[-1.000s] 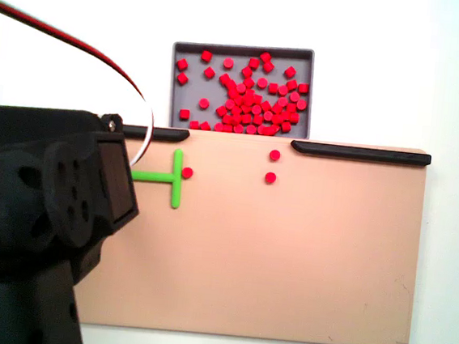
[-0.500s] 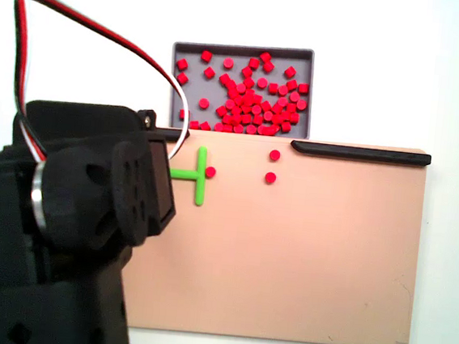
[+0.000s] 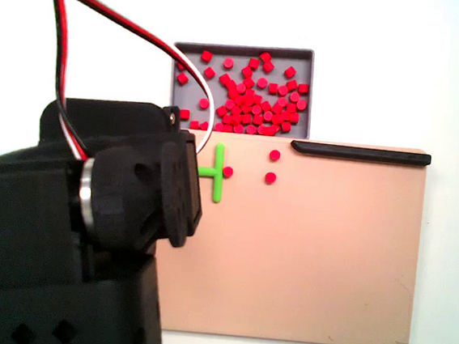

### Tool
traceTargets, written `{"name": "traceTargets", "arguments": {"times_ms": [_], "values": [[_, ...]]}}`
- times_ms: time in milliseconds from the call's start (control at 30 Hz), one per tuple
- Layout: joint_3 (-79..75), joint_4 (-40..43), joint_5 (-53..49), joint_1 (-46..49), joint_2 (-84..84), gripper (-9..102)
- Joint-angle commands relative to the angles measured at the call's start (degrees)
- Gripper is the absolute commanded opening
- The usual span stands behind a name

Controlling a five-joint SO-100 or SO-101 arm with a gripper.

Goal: Gather the left side granules

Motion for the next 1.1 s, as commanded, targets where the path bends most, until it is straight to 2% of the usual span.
{"name": "traceTargets", "arguments": {"times_ms": [0, 1067], "values": [[-0.26, 0.18, -0.79, 0.97, 0.09, 0], [0.09, 0.44, -2.37, 1.67, 0.97, 0]]}}
